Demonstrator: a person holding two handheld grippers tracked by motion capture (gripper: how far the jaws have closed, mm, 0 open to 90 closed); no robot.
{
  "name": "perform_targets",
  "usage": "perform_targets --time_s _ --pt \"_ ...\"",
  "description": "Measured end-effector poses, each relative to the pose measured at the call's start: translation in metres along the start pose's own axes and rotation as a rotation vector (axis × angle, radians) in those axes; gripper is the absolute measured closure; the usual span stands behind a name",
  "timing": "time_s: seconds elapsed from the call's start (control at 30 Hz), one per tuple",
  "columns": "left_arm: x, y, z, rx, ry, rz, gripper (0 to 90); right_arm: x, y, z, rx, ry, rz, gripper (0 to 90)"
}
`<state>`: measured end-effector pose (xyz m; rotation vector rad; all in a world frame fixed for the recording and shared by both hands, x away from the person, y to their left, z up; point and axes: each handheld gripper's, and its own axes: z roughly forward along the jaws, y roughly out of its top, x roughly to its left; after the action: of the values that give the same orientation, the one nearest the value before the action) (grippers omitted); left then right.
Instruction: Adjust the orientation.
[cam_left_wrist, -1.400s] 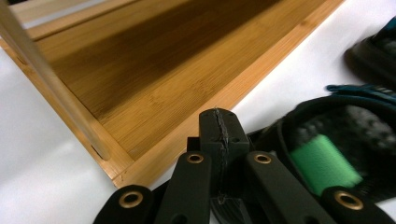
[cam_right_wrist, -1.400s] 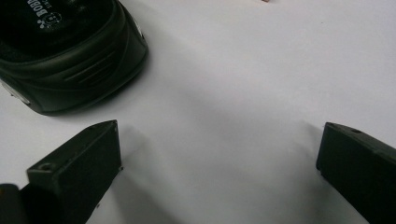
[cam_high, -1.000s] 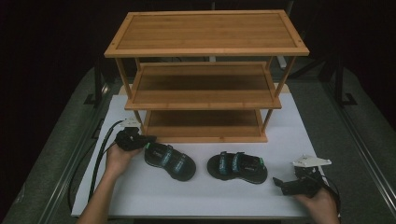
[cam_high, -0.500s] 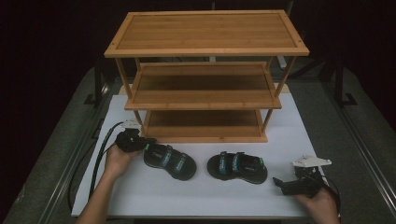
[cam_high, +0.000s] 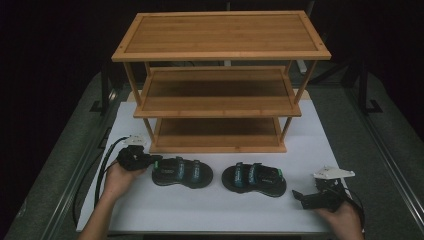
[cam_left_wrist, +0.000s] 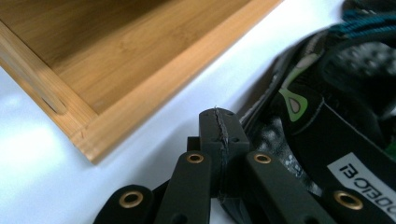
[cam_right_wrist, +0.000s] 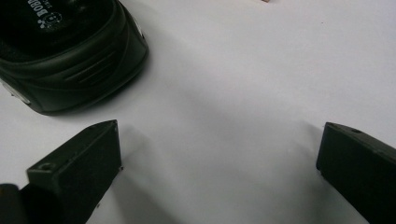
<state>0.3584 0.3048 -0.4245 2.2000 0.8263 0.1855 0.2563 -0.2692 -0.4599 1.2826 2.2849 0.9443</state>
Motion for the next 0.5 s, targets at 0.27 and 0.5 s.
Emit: perform_targets --time_s 0.27,0.5 --pt "-0.009 -0.007 -0.008 0.023 -0.006 0.002 90.0 0.000 0.000 0.000 0.000 0.000 0.001 0.0" --pt "-0.014 -0.013 -0.012 0.013 -0.017 -0.014 90.0 0.000 0.000 0.000 0.003 0.000 0.002 0.0"
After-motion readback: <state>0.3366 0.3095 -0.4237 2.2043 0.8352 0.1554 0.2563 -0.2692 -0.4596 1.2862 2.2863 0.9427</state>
